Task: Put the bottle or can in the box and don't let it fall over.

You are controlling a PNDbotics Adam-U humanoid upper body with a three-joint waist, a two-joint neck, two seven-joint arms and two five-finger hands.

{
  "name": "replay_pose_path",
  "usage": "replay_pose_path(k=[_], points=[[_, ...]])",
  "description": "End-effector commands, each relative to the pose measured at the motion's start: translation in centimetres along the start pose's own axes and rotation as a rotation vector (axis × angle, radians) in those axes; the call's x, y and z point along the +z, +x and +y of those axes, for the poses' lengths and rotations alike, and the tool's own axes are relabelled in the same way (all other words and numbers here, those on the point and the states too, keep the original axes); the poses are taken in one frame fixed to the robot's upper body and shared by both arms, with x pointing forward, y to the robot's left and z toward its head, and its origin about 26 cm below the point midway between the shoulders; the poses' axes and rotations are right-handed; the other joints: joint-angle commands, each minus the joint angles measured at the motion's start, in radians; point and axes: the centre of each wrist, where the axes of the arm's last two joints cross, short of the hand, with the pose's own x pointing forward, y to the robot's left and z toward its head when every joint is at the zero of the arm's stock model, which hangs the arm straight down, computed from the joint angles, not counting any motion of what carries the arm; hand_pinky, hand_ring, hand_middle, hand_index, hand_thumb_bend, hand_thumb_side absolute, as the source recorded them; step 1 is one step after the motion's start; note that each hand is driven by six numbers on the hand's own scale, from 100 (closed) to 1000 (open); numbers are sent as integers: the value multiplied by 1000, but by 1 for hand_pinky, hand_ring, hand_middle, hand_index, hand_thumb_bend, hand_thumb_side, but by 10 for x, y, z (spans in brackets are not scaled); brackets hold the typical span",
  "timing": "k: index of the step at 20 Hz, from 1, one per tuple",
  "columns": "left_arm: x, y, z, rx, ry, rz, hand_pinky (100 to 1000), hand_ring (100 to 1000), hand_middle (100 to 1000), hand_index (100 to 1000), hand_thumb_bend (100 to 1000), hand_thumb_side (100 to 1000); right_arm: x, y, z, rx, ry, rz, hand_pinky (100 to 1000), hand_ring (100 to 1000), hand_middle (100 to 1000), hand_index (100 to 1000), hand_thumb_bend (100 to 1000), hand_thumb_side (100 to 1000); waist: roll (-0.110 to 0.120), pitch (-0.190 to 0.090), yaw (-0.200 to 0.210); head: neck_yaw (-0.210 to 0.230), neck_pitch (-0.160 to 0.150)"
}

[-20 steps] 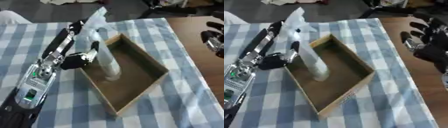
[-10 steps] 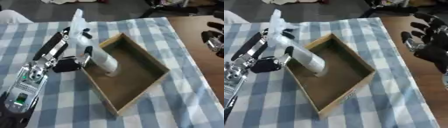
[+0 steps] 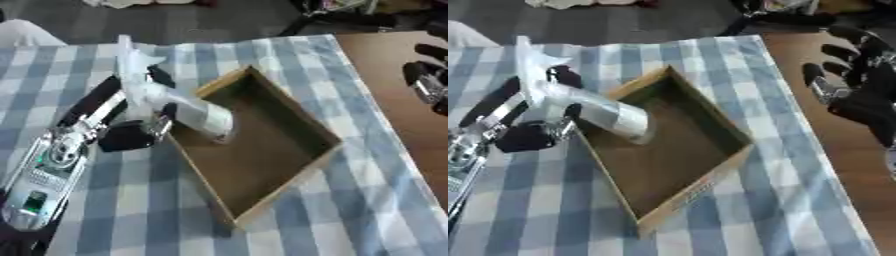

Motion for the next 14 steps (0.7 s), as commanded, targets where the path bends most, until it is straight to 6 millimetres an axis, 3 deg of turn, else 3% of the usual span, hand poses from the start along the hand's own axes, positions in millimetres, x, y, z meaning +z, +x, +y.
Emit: replay_pose_path(k=[1,5,10,14], points=[[2,5,17,-80,-16,32,851,1000,756,800,100,446,-2,10,-4,33,7,-26,937,945,1000,880,238,100,-2,-24,0,-2,1],[1,17,17,-292,-39,94,836,1000,747,831,100,457,-2,10,-4,33,5,-27,938,945,1000,879,237,100,-1,-24,-2,-3,-1],[1,26,22,-395,-39,95,824,1000,751,841,100,360,-2,10,-4,31,6,-23,938,945,1000,878,236,100,0,-25,-2,-5,-2],[2,30,26,-437,-27,96,819,1000,750,857,100,355,-1,10,-4,30,6,-23,938,945,1000,877,236,100,0,-25,-1,-6,-3]])
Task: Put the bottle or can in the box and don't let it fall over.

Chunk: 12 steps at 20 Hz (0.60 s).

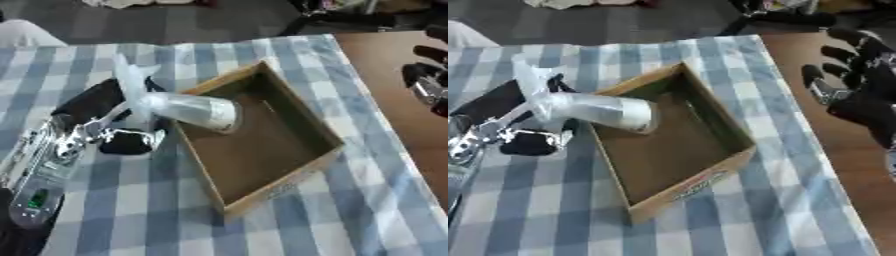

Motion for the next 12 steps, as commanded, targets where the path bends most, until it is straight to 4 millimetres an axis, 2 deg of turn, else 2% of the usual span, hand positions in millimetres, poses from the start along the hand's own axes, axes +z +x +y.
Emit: replay_pose_path(k=[1,3,12], points=[[3,1,15,-52,32,7,817,1000,748,858,100,366,-2,11,-4,29,5,-29,938,945,1000,877,236,100,-1,-25,0,-5,-3],[3,0,14,-62,20,16,815,1000,744,849,100,389,-2,11,-4,28,5,-29,938,945,1000,877,236,100,0,-26,1,-5,-3],[10,-9,15,-64,26,78,803,1000,729,820,100,334,-2,11,-5,30,5,-28,938,945,1000,877,236,100,1,-29,8,-10,-4]])
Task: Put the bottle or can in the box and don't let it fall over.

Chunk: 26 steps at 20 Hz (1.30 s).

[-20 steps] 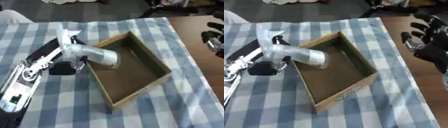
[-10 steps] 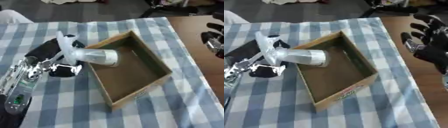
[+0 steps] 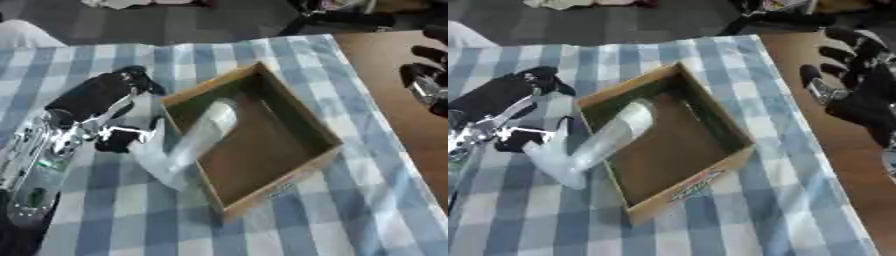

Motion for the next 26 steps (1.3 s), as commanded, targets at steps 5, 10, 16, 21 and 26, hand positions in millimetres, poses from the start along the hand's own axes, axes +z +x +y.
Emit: replay_pose_path(k=[5,10,16,21,26], points=[[12,-18,8,-19,35,87,801,1000,730,818,100,291,-3,11,-5,29,6,-33,938,945,1000,877,237,100,-1,-27,4,-6,-7],[21,-27,15,16,143,146,809,1000,741,810,100,247,-2,12,-5,29,3,-36,938,945,1000,877,239,100,-4,-27,7,-10,-9],[58,-35,53,275,672,123,918,1000,819,779,100,672,-2,11,-6,29,-1,-41,938,946,1000,877,238,100,-5,-27,11,-24,-13],[85,-54,53,751,915,-42,958,1000,838,782,100,573,-2,11,-5,20,-2,-43,938,946,1000,877,239,100,-5,-26,11,-28,-14],[114,-86,40,1043,1020,-68,957,1000,844,794,100,587,-2,10,-4,9,-16,-47,938,946,1000,877,239,100,-2,-24,12,-28,-14]])
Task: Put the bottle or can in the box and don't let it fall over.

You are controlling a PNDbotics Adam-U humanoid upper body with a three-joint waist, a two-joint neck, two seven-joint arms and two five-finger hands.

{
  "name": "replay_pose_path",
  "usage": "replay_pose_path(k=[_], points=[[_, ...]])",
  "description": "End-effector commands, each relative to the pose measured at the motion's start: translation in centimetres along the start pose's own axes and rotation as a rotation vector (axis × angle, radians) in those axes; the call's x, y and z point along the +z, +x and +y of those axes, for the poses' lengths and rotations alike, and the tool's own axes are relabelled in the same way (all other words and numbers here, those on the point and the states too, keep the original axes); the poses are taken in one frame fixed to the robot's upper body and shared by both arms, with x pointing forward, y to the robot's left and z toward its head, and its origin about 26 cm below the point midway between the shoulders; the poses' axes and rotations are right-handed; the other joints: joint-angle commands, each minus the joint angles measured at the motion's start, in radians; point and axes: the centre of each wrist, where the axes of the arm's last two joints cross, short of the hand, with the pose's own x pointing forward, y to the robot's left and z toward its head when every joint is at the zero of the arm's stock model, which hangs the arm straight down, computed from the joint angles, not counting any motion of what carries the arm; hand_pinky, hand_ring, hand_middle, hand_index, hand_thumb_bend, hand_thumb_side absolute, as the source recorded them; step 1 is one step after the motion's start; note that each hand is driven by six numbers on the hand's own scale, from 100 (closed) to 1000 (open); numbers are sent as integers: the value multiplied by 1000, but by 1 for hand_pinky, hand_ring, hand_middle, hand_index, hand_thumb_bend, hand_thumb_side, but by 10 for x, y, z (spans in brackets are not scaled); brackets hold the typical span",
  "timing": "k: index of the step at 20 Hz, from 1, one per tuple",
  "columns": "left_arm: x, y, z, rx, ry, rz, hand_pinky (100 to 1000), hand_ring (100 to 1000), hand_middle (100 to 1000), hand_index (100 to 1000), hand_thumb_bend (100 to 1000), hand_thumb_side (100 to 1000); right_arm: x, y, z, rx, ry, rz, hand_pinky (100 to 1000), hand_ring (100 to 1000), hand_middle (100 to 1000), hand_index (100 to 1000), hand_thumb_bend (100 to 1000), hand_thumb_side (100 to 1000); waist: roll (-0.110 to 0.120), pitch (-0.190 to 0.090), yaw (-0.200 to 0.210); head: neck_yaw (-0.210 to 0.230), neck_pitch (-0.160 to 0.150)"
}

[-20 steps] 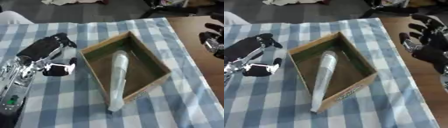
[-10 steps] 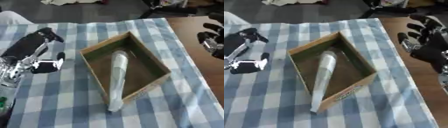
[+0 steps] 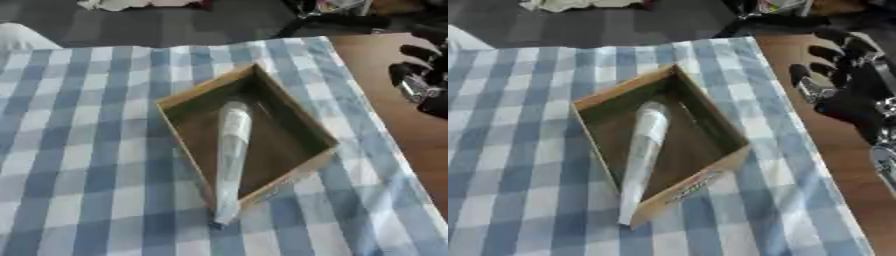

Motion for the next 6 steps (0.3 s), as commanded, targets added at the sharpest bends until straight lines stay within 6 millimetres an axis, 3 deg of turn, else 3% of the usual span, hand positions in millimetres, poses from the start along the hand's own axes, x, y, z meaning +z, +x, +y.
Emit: replay_pose_path(k=[1,6], points=[[-2,5,27,101,74,-25,957,1000,844,794,100,587,-2,10,-3,11,-5,-37,938,946,1000,877,239,100,2,-22,1,-2,-12],[0,1,34,139,89,-21,957,1000,844,794,100,587,-2,10,-3,11,-6,-37,938,946,1000,877,239,100,2,-22,0,-2,-12]])
